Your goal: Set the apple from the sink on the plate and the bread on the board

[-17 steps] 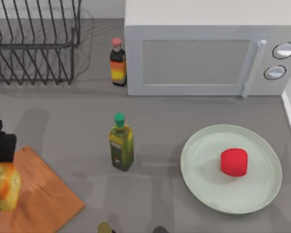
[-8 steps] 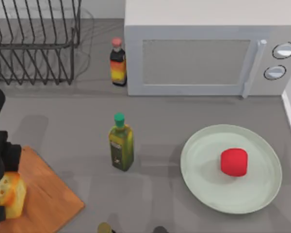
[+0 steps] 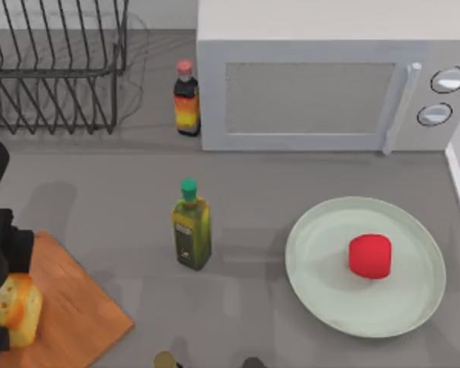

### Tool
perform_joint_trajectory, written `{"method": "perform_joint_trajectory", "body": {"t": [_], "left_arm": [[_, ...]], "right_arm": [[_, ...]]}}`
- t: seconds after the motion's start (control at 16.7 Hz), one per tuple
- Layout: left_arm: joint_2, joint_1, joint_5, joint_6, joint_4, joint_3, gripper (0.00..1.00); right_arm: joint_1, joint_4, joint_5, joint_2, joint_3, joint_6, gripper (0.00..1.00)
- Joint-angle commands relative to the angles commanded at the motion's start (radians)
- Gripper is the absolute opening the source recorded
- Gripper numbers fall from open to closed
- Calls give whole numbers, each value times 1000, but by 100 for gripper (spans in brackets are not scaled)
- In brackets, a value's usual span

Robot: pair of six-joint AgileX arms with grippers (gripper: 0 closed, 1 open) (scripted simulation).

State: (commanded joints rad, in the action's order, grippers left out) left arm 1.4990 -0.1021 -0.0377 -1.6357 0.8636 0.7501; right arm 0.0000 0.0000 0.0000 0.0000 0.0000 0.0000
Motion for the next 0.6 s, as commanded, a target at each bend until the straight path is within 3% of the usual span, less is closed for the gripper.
{"method": "perform_joint_trajectory", "body": {"t": [0.54, 0.6], "left_arm": [[0, 0, 0, 0, 0, 0, 98], [0, 0, 0, 0, 0, 0, 100]], "right_arm": [[0, 0, 0, 0, 0, 0, 100], [0, 0, 0, 0, 0, 0, 100]]}}
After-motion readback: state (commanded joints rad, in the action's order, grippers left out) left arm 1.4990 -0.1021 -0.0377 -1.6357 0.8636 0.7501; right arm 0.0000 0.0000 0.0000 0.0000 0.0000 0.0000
